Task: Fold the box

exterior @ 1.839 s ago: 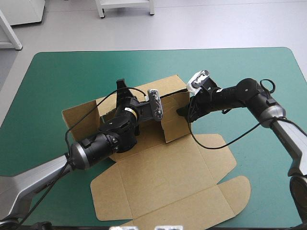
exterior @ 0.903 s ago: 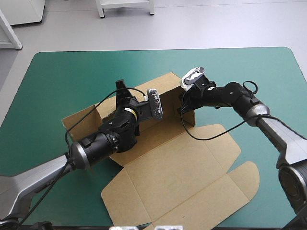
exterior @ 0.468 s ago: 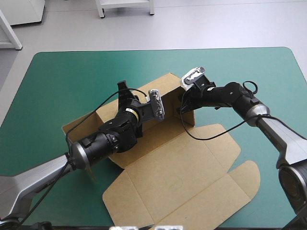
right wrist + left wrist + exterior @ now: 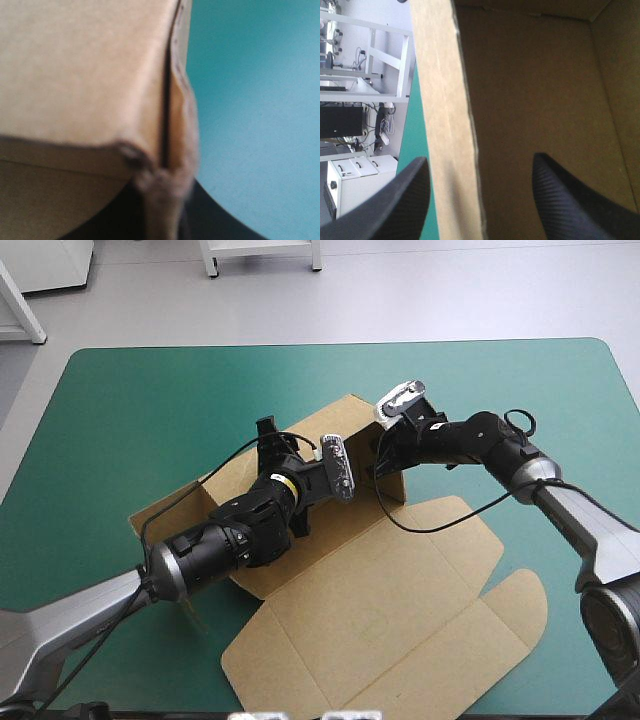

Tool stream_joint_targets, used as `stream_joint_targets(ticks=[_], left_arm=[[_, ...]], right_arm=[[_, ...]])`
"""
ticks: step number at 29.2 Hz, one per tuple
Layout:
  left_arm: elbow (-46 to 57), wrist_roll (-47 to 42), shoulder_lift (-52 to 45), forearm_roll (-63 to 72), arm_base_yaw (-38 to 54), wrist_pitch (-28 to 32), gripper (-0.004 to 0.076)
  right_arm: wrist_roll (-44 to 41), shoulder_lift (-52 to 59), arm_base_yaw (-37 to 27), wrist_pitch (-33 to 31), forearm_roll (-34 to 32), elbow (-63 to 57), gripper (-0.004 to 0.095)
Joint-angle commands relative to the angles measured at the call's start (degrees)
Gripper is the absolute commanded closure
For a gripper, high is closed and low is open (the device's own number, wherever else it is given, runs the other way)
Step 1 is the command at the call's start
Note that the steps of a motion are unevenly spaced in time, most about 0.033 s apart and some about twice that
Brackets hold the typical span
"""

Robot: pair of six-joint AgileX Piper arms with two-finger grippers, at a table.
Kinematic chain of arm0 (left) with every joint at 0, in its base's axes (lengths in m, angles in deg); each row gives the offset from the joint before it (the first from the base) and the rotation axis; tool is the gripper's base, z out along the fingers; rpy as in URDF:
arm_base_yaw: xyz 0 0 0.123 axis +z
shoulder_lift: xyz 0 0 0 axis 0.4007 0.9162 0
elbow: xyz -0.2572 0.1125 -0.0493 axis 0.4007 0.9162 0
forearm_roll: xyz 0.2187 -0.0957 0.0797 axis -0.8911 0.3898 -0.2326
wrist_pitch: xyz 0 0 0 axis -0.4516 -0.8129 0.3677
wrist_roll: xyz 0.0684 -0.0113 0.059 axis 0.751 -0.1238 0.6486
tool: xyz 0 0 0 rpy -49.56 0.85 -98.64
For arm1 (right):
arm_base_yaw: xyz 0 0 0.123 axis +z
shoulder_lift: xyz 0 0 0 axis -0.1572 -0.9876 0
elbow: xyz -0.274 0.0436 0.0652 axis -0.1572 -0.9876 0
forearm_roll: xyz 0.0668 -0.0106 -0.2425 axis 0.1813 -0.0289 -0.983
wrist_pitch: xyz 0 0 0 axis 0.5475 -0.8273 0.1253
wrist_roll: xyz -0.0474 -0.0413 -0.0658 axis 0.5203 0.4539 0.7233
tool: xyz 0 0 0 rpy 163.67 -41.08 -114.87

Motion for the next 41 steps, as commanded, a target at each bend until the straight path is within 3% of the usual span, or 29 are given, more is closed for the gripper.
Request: stream_joint_targets(ticks=[1,9,10,14,24,29,39,41], left_arm=[[-2.57,-1.94,-3.86,-1.60,-2.26,-0.76,0.0282],[-4.16,-9.10,-6.40,0.07,-9.48,-8.84,0.0299],[-4.94,-9.90,-6.38,1.34,-10.43,-10.79,0.0333],[-9.72,-9.61,-6.62,8.21,-11.93,-15.92,0.0728],[-26.02,-6.87,-7.23,22.46,-7.88,-23.38,0.0727],[-30.77,-3.39,-7.23,32.10,5.37,-25.32,0.0726],[-30.98,7.60,-7.12,50.11,39.39,-21.87,0.0726],[-30.98,10.55,-6.59,55.76,45.04,-21.72,0.0726]], right_arm=[[-2.43,2.36,0.33,-2.03,0.28,1.50,0.0907],[-6.93,2.36,0.33,-1.21,-3.25,2.75,0.0906],[-7.78,2.36,0.33,-1.21,-3.92,3.27,0.0907],[-12.16,2.36,0.33,-2.25,-7.49,5.14,0.0907],[-30.83,2.36,0.21,-12.13,-20.64,12.57,0.0907],[-39.48,3.16,0.21,-18.26,-25.27,17.29,0.0907],[-49.55,3.35,0.21,-40.66,-28.81,27.39,0.0908],[-50.29,3.48,0.21,-40.95,-28.83,27.76,0.0908]])
